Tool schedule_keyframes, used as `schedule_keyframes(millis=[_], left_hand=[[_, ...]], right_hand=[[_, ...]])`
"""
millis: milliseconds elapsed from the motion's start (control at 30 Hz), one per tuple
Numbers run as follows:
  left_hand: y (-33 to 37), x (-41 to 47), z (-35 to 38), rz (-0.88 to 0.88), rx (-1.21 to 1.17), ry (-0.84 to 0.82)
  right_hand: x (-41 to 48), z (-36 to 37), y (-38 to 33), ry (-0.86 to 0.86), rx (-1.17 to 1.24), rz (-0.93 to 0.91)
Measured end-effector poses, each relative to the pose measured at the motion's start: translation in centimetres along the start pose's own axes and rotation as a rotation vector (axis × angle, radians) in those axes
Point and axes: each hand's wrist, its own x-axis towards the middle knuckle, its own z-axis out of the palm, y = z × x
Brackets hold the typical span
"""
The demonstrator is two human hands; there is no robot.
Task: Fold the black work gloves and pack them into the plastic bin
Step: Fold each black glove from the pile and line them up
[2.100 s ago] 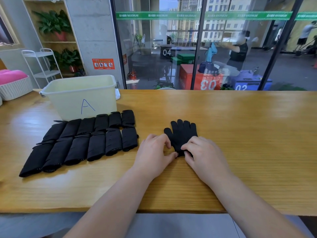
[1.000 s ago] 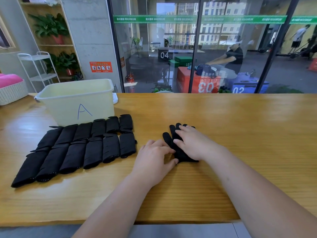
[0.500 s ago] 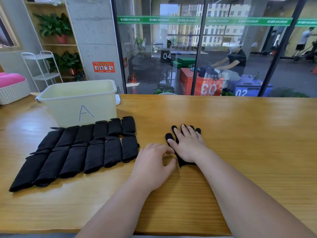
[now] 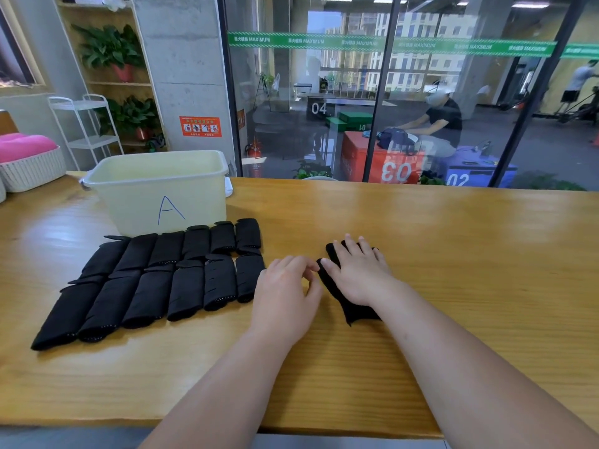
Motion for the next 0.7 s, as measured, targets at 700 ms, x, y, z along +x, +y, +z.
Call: schedule_keyframes(millis=[700], left_hand=[[0.1,-0.8,-0.3,0.045,0.034,-0.095]], right_hand=[[-6.6,1.4,0.6,0.140,0.277,-0.096]])
